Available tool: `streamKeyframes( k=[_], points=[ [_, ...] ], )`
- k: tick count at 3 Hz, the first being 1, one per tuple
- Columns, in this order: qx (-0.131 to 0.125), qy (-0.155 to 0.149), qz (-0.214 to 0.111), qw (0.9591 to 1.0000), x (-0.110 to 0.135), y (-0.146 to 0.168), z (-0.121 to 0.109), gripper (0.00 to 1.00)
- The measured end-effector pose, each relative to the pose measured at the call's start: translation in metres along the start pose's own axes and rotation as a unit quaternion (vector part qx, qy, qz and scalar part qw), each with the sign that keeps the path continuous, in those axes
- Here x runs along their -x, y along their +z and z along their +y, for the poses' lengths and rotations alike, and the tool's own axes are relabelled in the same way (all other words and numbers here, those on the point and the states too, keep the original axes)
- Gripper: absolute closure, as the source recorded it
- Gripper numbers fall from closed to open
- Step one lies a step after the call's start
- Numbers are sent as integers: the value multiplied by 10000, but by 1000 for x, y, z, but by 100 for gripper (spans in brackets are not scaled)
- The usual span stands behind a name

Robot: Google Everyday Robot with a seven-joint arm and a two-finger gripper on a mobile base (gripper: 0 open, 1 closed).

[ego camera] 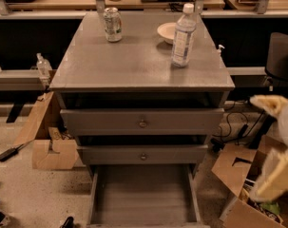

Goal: Close bottom drawer

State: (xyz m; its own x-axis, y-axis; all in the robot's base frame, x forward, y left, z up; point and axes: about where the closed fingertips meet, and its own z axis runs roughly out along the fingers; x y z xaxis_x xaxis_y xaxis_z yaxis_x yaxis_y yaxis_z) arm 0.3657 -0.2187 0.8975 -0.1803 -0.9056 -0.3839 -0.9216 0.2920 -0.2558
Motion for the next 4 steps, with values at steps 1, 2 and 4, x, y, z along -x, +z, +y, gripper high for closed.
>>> streamKeyframes(
  k=[1, 2, 4],
  points=[
    [-115, 550, -362, 9978, -65, 78, 28, 0],
    [-123, 544, -365, 9978, -64, 78, 27, 0],
    [277, 847, -939, 9916, -85, 163, 62, 0]
  ],
)
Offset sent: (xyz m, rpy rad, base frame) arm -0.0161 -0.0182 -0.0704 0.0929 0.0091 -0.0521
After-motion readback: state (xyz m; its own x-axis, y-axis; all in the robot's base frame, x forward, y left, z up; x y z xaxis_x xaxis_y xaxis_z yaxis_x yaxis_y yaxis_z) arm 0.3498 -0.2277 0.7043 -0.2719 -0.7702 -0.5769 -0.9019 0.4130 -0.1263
